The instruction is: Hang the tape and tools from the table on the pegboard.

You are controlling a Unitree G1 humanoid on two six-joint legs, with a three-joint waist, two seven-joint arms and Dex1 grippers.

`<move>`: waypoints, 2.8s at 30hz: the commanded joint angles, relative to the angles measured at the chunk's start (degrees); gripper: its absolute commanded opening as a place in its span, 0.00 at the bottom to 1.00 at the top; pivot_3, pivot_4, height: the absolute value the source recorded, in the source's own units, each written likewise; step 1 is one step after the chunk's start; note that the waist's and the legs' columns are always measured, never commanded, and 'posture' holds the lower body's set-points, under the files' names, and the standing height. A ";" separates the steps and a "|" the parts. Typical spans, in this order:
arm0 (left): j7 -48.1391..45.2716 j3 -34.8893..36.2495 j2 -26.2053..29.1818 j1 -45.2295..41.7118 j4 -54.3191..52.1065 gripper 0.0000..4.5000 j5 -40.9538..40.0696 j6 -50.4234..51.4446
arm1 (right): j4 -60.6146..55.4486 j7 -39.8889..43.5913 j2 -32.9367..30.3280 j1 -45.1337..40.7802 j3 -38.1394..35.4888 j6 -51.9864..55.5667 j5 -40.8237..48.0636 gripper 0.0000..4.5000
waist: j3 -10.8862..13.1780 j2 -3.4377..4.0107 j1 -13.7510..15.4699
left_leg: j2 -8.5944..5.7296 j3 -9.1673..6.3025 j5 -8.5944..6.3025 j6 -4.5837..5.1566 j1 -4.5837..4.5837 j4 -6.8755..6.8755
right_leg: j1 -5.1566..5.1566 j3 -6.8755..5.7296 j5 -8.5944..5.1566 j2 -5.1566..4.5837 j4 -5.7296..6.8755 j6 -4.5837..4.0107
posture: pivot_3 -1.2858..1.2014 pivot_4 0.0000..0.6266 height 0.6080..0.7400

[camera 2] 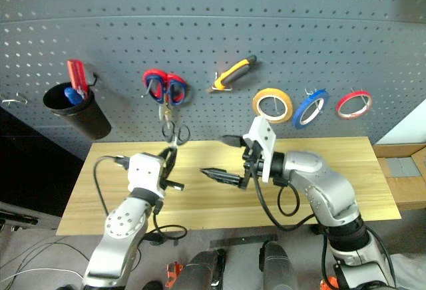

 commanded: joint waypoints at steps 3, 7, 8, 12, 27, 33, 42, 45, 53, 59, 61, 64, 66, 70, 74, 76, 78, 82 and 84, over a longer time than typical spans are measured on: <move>1.29 1.19 0.00 1.62 -3.45 0.03 3.61 -8.72 | -1.46 1.33 1.21 -2.50 -0.41 -1.64 2.23 1.00 | 0.00 0.00 0.75 | 0.00 0.00 -0.02 0.04 -0.02 0.01 | -0.01 -0.01 0.00 0.01 0.00 -0.01 | 0.52 0.33 1.00; 3.76 3.16 -0.51 -1.79 -0.57 0.03 5.51 -10.54 | -0.58 1.85 1.72 -3.29 0.53 -2.87 1.68 1.00 | -0.02 -0.01 1.23 | -0.01 -0.03 -0.09 0.18 -0.02 0.09 | 0.05 -0.05 0.03 0.03 -0.02 0.03 | 0.52 0.32 1.00; 3.97 3.43 -0.48 -2.78 0.34 0.03 5.81 -10.89 | -0.36 2.02 1.83 -3.42 0.61 -3.07 1.63 1.00 | -0.07 0.00 1.33 | -0.01 -0.04 -0.08 0.18 -0.02 0.10 | 0.06 -0.07 0.03 0.04 -0.02 0.05 | 0.52 0.32 1.00; 4.26 3.92 -0.61 -7.39 4.32 0.03 6.20 -11.73 | 0.02 2.05 2.08 -3.79 1.03 -3.76 1.13 1.00 | -0.29 -0.02 1.65 | -0.04 0.00 0.03 -0.02 0.01 0.11 | 0.07 -0.14 0.07 0.05 -0.02 0.09 | 0.52 0.31 1.00; 5.10 5.23 -2.62 -16.26 16.08 0.03 5.66 -8.19 | -1.57 0.84 1.80 -3.75 0.77 -3.56 1.05 1.00 | -0.50 -0.09 1.60 | -0.04 0.02 0.05 -0.05 0.03 0.18 | 0.04 -0.15 0.11 0.06 0.15 0.06 | 0.51 0.29 1.00; 4.19 4.89 -1.90 -24.44 26.09 0.03 4.78 -10.38 | -0.88 -2.27 3.49 -4.78 0.50 -4.74 -0.46 1.00 | -0.65 -0.14 1.33 | -0.07 0.10 0.05 -0.05 0.09 0.26 | 0.02 -0.11 0.11 0.06 0.37 0.07 | 0.51 0.31 1.00; 5.07 4.92 -2.77 -31.06 38.78 0.03 4.17 -12.13 | 2.67 -10.15 5.67 -6.62 0.20 -6.35 -7.23 1.00 | -0.81 -0.16 0.63 | -0.09 0.13 0.06 -0.07 0.09 0.30 | -0.03 -0.08 0.11 0.04 0.47 0.06 | 0.50 0.31 1.00; 4.98 6.25 -4.45 -31.30 37.95 0.03 1.54 -8.75 | 2.53 -9.75 5.71 -6.37 0.48 -6.50 -7.36 1.00 | -0.88 -0.17 0.61 | -0.09 0.14 0.06 -0.07 0.09 0.32 | -0.03 -0.07 0.11 0.04 0.47 0.06 | 0.50 0.31 1.00; 4.39 8.16 -3.19 -26.97 31.83 0.45 0.42 -3.63 | 2.81 -8.32 5.67 -6.32 0.61 -6.35 -6.59 1.00 | -1.26 -0.15 -0.11 | -0.09 0.17 0.05 -0.05 0.21 0.31 | 0.03 -0.02 0.11 0.06 0.51 0.06 | 0.51 0.32 1.00; 1.38 11.85 -0.14 -18.11 24.50 0.60 -3.42 11.22 | 0.30 -2.30 1.65 -2.58 3.86 -3.06 -4.80 1.00 | -1.27 -0.15 -0.36 | -0.08 0.17 0.05 -0.04 0.14 0.28 | -0.07 0.01 0.11 0.06 0.50 0.06 | 0.52 0.34 1.00; -0.75 13.23 1.10 -15.75 22.07 0.60 -6.22 18.71 | 0.14 -1.69 0.97 -1.13 4.98 -1.96 -4.50 1.00 | -1.26 -0.15 -0.47 | -0.08 0.17 0.04 -0.03 0.15 0.26 | -0.08 0.00 0.10 0.07 0.48 0.06 | 0.52 0.35 1.00; -2.99 13.98 3.10 -13.99 20.35 0.60 -8.07 25.67 | 2.48 -3.34 1.49 0.84 7.32 -1.27 -6.58 1.00 | -1.25 -0.15 -0.54 | -0.08 0.13 -0.01 0.06 0.14 0.25 | -0.08 -0.02 0.10 0.06 0.51 0.07 | 0.52 0.36 1.00; -4.14 14.30 4.00 -13.60 19.59 0.60 -9.16 29.46 | 4.58 -4.58 1.43 2.10 9.40 -1.20 -9.05 1.00 | -1.28 -0.20 -0.46 | -0.08 0.10 -0.08 0.18 0.17 0.28 | -0.03 -0.04 0.10 0.06 0.51 0.07 | 0.52 0.37 1.00; -4.52 14.35 7.26 -14.63 23.93 0.60 -8.78 36.66 | 16.10 -11.79 5.25 5.84 14.87 -8.89 -19.41 1.00 | -1.26 -0.19 -0.20 | -0.10 0.07 -0.09 0.19 0.42 0.24 | 0.19 -0.05 0.09 0.06 0.50 0.09 | 0.52 0.40 1.00; -4.33 13.44 8.43 -15.68 26.92 0.60 -7.93 36.66 | 18.89 -12.89 7.99 8.20 16.71 -12.15 -22.53 1.00 | -1.25 -0.19 -0.21 | -0.10 0.12 0.04 -0.05 0.39 0.19 | 0.09 0.02 0.09 0.06 0.52 0.07 | 0.51 0.39 1.00; -4.63 13.04 8.49 -16.25 27.46 0.60 -7.92 37.24 | 18.84 -12.75 8.51 8.94 17.05 -12.61 -23.54 1.00 | -1.25 -0.19 -0.22 | -0.10 0.11 0.04 -0.06 0.38 0.19 | 0.09 0.02 0.09 0.06 0.49 0.07 | 0.51 0.38 1.00; -4.22 12.94 8.61 -17.17 29.36 0.60 -7.59 37.78 | 19.11 -13.20 9.44 9.29 16.82 -11.61 -24.06 1.00 | -1.26 -0.20 -0.23 | -0.09 0.08 0.04 -0.06 0.39 0.20 | 0.12 -0.01 0.09 0.06 0.49 0.08 | 0.51 0.38 1.00; -5.56 11.62 8.58 -18.73 33.88 0.60 -7.37 37.60 | 19.29 -13.30 10.47 9.26 16.80 -12.09 -25.21 1.00 | -1.26 -0.20 -0.30 | -0.10 0.09 0.03 -0.06 0.41 0.20 | 0.14 0.00 0.09 0.06 0.49 0.08 | 0.51 0.37 1.00; -4.86 11.27 8.55 -19.80 37.36 0.60 -6.61 36.64 | 18.93 -13.14 10.77 9.10 16.60 -12.44 -25.59 1.00 | -1.26 -0.20 -0.48 | -0.10 0.09 0.04 -0.07 0.40 0.19 | 0.13 -0.01 0.09 0.06 0.48 0.08 | 0.51 0.37 1.00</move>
